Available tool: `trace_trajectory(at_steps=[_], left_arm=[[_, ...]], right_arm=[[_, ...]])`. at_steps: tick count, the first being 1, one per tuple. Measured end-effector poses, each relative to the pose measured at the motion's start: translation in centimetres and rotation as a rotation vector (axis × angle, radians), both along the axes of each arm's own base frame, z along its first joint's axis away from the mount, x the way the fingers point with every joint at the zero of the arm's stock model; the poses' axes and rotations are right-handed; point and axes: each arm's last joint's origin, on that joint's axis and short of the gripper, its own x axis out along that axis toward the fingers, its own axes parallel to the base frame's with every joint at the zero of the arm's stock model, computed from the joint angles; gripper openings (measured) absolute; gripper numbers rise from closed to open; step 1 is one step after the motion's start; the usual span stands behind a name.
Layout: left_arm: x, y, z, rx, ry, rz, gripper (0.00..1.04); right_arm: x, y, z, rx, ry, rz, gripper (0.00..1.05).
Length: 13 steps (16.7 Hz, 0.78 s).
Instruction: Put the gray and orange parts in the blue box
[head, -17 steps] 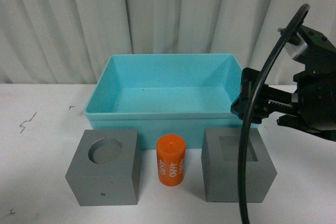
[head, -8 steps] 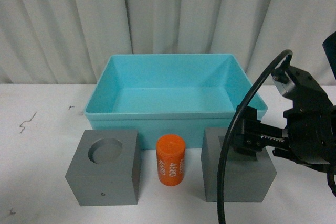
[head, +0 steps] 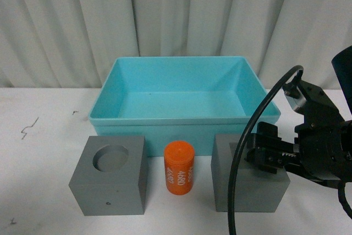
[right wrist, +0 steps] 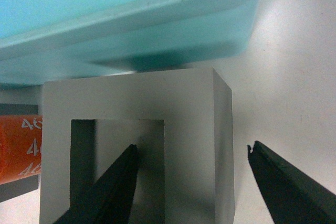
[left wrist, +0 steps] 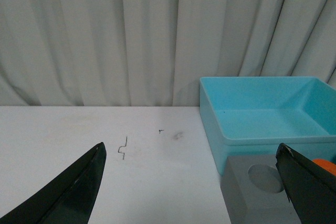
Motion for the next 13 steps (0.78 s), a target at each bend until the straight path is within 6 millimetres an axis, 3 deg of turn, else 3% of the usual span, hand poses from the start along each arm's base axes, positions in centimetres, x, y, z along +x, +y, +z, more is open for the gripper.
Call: trace_trajectory(at_steps=[3,5,9,11,13], left_arm=[[0.0,0.0,0.0,0.000,0.000,0.000,0.98],[0.0,0.0,0.0,0.000,0.000,0.000,0.98],[0.0,0.0,0.0,0.000,0.000,0.000,0.98],[0.0,0.0,0.0,0.000,0.000,0.000,0.98],[0.0,0.0,0.0,0.000,0.000,0.000,0.98]], right_arm=[[0.1,0.0,0.5,-0.004,-0.014,-0.005,0.34],[-0.2,-0.4,1.0,-0.010,-0.028,-0.015,0.21],[-1.6,-1.3,1.6,-0.023,-0.027,-0.019,0.19],[-2.8,-1.8,3.2,-0.027,-0.059,-0.001,0.19],[-3.9,-2.1,6.3,-0.016,-0.135,0.028,0.19]])
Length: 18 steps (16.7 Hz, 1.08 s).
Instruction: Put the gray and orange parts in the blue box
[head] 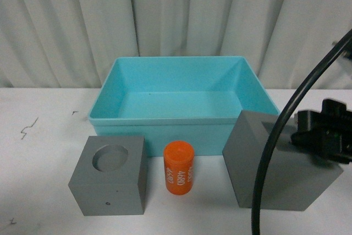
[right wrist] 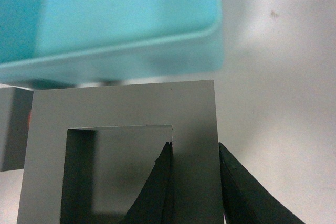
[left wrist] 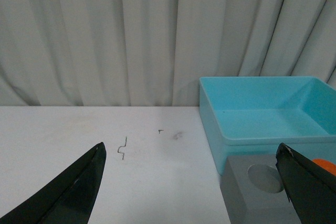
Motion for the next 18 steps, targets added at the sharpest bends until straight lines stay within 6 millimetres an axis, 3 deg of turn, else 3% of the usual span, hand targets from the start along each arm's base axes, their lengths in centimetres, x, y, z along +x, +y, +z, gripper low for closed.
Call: trace_trajectory(at_steps=[3,7,11,18], left_arm=[[0.0,0.0,0.0,0.000,0.000,0.000,0.98],[0.0,0.0,0.0,0.000,0.000,0.000,0.98],[0.0,0.0,0.0,0.000,0.000,0.000,0.98],[0.0,0.0,0.0,0.000,0.000,0.000,0.98]], right_arm=[[-0.9,0.1,4.7,0.019,-0.125,0.042,0.19],[3.1,0.4,8.4,0.041,-0.242,0.026,0.19],[8.6,1.0,8.4,0.054,-0.211,0.000,0.19],[15.9,2.6,6.7,0.040,-0.153,-0.003,0.19]])
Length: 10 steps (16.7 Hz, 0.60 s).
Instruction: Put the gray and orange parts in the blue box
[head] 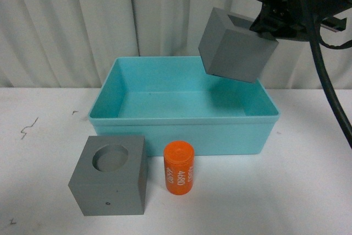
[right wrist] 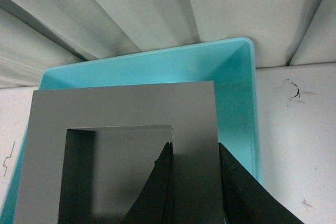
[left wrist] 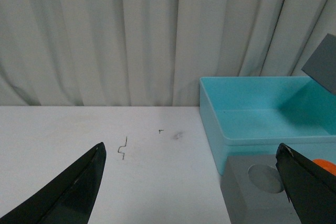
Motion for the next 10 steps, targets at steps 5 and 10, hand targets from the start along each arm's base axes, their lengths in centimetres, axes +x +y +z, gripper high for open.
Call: trace_trajectory(at_steps=[5,10], left_arm=[[0.0,0.0,0.0,0.000,0.000,0.000,0.98],[0.0,0.0,0.0,0.000,0.000,0.000,0.98]], right_arm=[[2.9,2.3,-4.0,-0.031,0.087,0.001,0.19],[3.8,3.7,-6.5,-0.110,0.135,-0.069,0.18]])
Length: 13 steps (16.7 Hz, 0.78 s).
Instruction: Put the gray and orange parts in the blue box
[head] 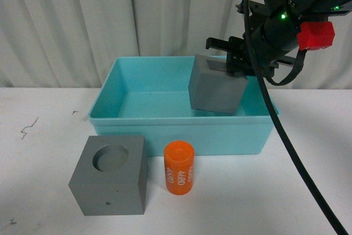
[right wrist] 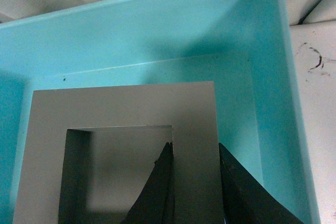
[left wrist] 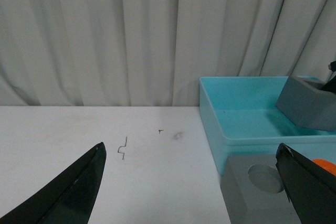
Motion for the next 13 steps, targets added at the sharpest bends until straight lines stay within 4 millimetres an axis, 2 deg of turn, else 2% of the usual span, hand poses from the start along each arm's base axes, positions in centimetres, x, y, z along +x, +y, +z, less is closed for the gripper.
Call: trace_trajectory(at_steps=[1,5,7,9,11,12,13], left_arm=[[0.0,0.0,0.0,0.000,0.000,0.000,0.98],[0.0,0.0,0.0,0.000,0.000,0.000,0.98],[0.0,0.0,0.0,0.000,0.000,0.000,0.98],[0.0,0.0,0.0,0.000,0.000,0.000,0.98],[0.0,0.0,0.0,0.000,0.000,0.000,0.98],[0.0,0.0,0.0,0.000,0.000,0.000,0.98],[0.0,0.0,0.0,0.000,0.000,0.000,0.98]], right_arm=[[0.2,0.0,-0.1,-0.006,0.009,-0.004,0.20],[0.3,-0.1,0.6,-0.005,-0.024,-0.021,0.61],[-0.4,-0.5,2.0,0.027,-0.063,-0.033,0.81],[-1.7,-1.1,5.2,0.091,-0.172,-0.025,1.00],[-4.0,-1.5,8.5,0.146,-0.299,0.007,0.98],[-6.0,-1.6,10.1,0.177,-0.369,0.038,0.98],[-8.6,-1.4,11.5,0.146,-0.548,0.021,0.93]])
